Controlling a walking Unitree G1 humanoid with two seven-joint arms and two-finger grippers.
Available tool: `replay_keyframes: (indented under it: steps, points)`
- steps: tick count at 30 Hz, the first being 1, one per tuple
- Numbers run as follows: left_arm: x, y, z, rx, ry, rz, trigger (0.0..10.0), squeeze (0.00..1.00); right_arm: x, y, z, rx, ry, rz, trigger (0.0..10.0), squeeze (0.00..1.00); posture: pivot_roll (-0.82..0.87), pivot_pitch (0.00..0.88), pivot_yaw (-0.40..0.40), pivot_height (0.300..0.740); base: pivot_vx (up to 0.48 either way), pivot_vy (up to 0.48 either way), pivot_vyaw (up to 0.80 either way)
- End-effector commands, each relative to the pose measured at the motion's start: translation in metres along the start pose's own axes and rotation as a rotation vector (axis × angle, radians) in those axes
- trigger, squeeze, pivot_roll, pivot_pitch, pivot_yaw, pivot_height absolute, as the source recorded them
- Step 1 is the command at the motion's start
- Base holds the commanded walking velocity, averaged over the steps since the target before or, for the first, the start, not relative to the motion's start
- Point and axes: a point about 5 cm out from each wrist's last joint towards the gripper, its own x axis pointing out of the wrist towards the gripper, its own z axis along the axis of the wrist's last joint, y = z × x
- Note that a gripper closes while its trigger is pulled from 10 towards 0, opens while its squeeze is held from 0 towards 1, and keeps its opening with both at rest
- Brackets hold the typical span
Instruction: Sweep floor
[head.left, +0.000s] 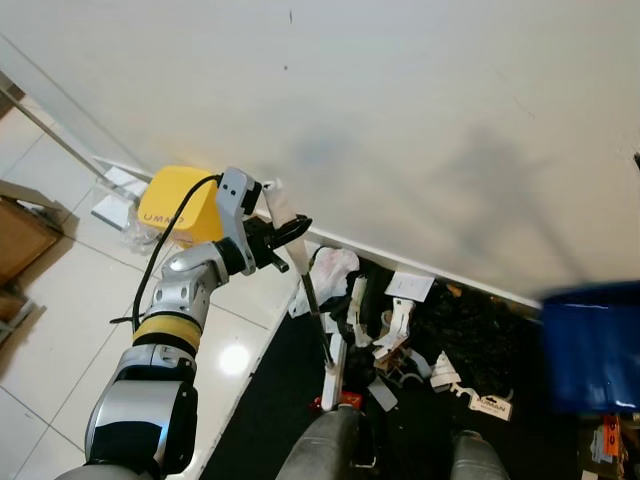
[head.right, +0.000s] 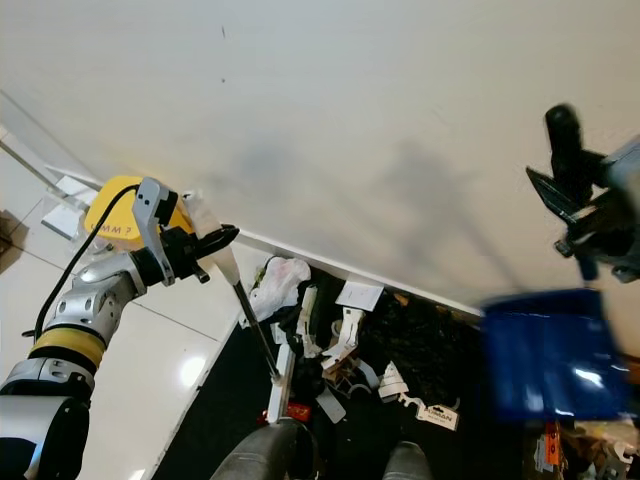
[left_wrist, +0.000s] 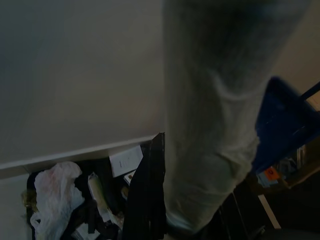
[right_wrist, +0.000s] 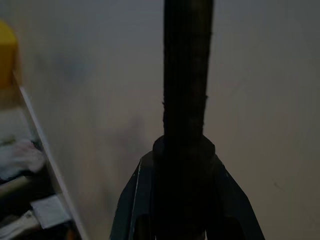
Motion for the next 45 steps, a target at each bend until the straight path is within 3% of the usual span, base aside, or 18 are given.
replay_keyframes:
  steps: [1,3,4,8,12,17,22,25,30,35,40,45]
  points:
    - [-0.004,0.002,-0.003,0.005,0.013,0.008,10.0,0.0,0.005,0.011,0.005,0.0,-0.057,0.009,10.0,0.0,0.04,0.261,0.181,0.74,0.0,0.0,0.0]
    - [-0.004,0.002,-0.003,0.004,0.01,0.009,10.0,0.0,0.017,0.036,-0.005,0.023,-0.071,-0.009,10.0,0.0,0.05,0.261,0.181,0.74,0.0,0.0,0.0]
    - [-0.004,0.002,-0.003,0.004,0.01,0.009,10.0,0.0,0.017,0.036,-0.005,0.023,-0.071,-0.009,10.0,0.0,0.05,0.261,0.181,0.74,0.0,0.0,0.0]
    - [-0.006,0.002,-0.003,0.004,0.01,0.012,10.0,0.0,0.028,0.061,-0.017,0.057,-0.089,-0.062,10.0,0.0,0.06,0.263,0.185,0.74,0.0,0.0,0.0]
    - [-0.007,0.004,-0.003,0.005,0.011,0.018,10.0,0.0,0.034,0.082,-0.025,0.028,-0.065,-0.023,10.0,0.0,0.06,0.262,0.186,0.74,0.0,0.0,0.0]
    - [-0.009,0.005,-0.002,0.008,0.013,0.024,10.0,0.0,0.036,0.089,-0.03,-0.016,-0.06,-0.026,10.0,0.0,0.07,0.264,0.187,0.74,0.0,0.0,0.0]
    - [-0.009,0.005,-0.003,0.006,0.012,0.024,10.0,0.0,0.036,0.072,-0.022,-0.033,-0.098,-0.091,10.0,0.0,0.07,0.264,0.187,0.74,0.0,0.0,0.0]
    - [-0.008,0.003,-0.004,0.003,0.012,0.021,10.0,0.0,0.036,0.074,-0.025,-0.04,-0.085,-0.075,10.0,0.0,0.06,0.265,0.187,0.74,0.0,0.0,0.0]
    - [-0.006,0.002,-0.005,-0.002,0.008,0.02,10.0,0.0,0.036,0.099,-0.038,-0.078,-0.042,0.005,10.0,0.0,0.06,0.267,0.188,0.74,0.0,0.0,0.0]
    - [-0.008,0.003,-0.005,-0.002,0.009,0.024,10.0,0.0,0.036,0.111,-0.044,-0.13,-0.024,0.056,10.0,0.0,0.07,0.269,0.189,0.74,0.0,0.0,0.0]
    - [-0.011,0.004,-0.007,-0.003,0.013,0.032,10.0,0.0,0.041,0.125,-0.044,-0.101,-0.038,0.076,10.0,0.0,0.08,0.277,0.188,0.74,0.0,0.0,0.0]
    - [-0.011,0.003,-0.008,-0.007,0.011,0.033,10.0,0.0,0.046,0.152,-0.049,-0.069,-0.033,0.077,10.0,0.0,0.08,0.278,0.186,0.74,0.0,0.0,0.0]
